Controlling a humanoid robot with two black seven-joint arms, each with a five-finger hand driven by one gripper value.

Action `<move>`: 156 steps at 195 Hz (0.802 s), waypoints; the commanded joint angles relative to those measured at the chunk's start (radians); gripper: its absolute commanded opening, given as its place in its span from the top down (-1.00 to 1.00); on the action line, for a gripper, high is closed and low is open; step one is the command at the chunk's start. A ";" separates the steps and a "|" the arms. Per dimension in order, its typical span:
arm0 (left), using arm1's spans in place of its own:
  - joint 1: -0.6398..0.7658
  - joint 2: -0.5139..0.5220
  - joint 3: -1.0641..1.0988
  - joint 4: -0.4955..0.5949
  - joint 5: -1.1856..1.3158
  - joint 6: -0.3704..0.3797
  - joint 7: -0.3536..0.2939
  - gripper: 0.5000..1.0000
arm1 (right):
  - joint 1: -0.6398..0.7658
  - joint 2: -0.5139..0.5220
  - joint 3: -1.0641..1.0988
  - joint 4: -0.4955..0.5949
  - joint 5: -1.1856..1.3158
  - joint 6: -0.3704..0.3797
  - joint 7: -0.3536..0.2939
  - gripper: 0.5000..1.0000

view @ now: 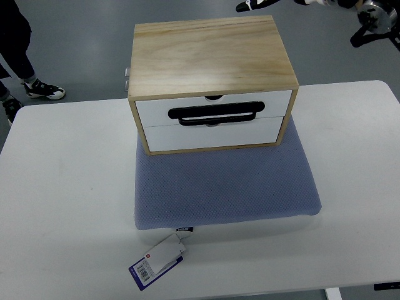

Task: Open wood drawer with right hand
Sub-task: 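Reach the right hand down to the upper drawer's black handle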

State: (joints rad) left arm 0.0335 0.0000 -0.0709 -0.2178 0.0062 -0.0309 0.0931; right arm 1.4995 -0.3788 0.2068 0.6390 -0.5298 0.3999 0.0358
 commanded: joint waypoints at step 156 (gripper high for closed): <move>-0.009 0.000 -0.004 0.001 -0.002 0.000 0.000 -1.00 | 0.239 -0.043 -0.399 0.599 0.096 0.188 -0.119 -0.78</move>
State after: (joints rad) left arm 0.0249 0.0000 -0.0748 -0.2171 0.0050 -0.0316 0.0935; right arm 1.7739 -0.4024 -0.1918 1.2205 -0.4346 0.6029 -0.0848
